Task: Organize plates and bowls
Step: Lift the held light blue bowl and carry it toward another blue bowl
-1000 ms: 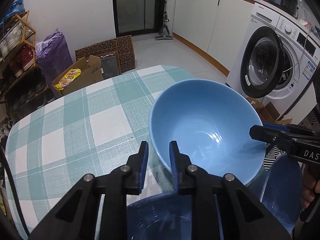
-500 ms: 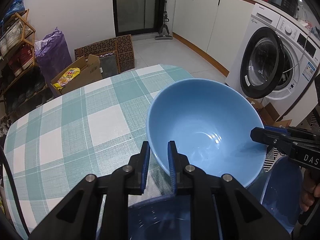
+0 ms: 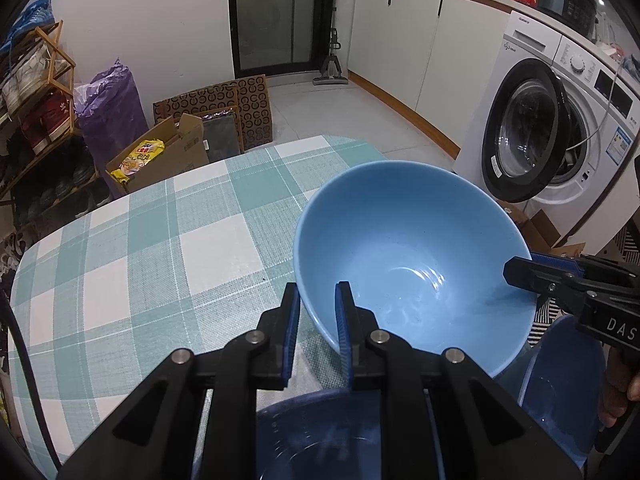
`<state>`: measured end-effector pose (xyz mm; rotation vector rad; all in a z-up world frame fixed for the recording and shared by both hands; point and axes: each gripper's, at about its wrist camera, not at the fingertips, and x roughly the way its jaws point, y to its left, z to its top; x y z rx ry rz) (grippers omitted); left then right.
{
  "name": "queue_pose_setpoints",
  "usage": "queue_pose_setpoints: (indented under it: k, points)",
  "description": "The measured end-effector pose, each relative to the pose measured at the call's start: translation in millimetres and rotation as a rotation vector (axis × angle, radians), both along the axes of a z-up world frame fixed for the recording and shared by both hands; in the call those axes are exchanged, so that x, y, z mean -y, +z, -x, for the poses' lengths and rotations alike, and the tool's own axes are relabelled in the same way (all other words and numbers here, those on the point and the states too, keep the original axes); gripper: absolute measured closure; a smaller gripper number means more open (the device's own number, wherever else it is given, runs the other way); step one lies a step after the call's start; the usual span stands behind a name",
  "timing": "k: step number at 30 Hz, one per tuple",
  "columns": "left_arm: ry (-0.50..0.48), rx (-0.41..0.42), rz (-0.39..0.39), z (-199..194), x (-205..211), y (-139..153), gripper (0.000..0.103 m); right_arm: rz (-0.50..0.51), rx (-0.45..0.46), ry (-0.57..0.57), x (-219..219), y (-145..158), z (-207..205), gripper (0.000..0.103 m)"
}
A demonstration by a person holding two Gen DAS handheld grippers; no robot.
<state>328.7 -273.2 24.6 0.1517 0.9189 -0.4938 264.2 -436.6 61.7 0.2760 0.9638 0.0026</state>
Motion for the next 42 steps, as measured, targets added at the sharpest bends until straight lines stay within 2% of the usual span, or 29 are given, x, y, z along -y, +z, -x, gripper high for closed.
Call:
queue_pose_setpoints:
  k: [11,22,42]
  points:
    - [0.001,0.064,0.006,14.6,-4.7,21.0,0.087,-0.001,0.050,0.007,-1.9,14.7,12.9,0.079]
    - [0.005,0.074,0.018,20.0,-8.6,28.4,0.087,0.016,0.082,0.013,-4.1,30.3,24.0,0.079]
    - [0.023,0.152,0.053,46.9,-26.7,65.3,0.087,0.040,0.150,0.039,-20.6,67.7,51.4,0.079]
